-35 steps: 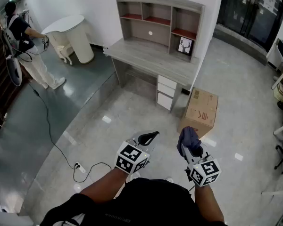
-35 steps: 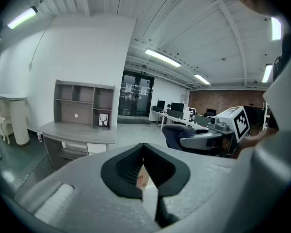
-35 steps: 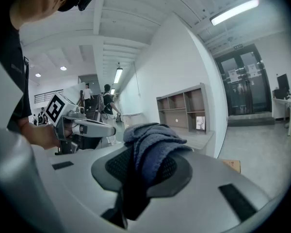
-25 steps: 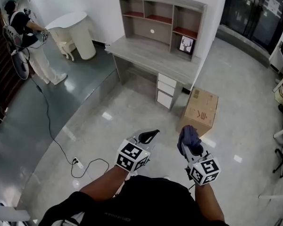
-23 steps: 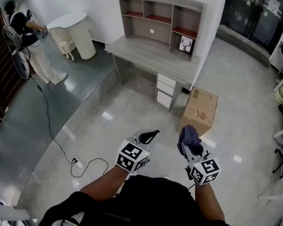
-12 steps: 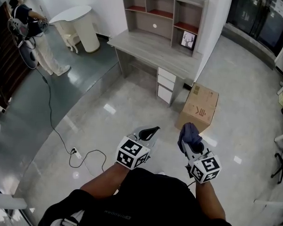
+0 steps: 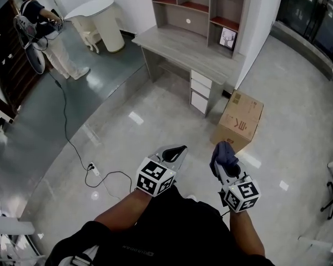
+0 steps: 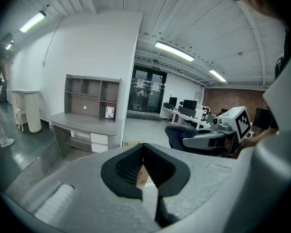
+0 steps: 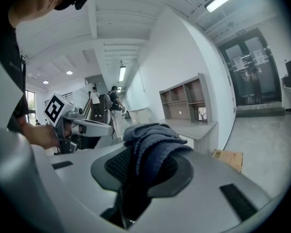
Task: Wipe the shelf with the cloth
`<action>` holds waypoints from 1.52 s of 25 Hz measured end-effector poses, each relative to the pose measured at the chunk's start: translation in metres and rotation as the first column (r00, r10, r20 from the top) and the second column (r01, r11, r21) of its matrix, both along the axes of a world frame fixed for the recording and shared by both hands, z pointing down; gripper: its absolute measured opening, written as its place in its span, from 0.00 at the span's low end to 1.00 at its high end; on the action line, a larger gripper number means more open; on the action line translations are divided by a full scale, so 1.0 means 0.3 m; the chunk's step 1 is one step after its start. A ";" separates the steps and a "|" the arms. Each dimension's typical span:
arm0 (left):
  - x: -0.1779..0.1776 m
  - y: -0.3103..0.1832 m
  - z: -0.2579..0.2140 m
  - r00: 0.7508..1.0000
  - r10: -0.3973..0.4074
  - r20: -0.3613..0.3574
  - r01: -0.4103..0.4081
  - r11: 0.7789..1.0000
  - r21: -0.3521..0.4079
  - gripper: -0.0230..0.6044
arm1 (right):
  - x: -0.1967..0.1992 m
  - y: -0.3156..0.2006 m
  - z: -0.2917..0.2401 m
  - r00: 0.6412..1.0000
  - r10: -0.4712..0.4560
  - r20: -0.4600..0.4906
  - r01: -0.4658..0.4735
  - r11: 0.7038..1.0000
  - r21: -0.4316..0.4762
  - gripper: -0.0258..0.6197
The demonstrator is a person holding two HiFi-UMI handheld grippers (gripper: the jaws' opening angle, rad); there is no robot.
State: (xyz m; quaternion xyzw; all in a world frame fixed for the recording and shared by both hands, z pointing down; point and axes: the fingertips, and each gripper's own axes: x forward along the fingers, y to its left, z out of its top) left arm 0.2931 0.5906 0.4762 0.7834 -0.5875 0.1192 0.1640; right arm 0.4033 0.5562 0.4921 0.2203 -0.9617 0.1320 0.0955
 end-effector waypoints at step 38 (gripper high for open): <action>-0.863 -0.984 -0.058 0.987 0.158 -0.025 -0.157 0.987 0.024 0.05 | -0.875 -0.904 -0.050 0.992 0.117 -0.046 -0.117 0.993 0.000 0.19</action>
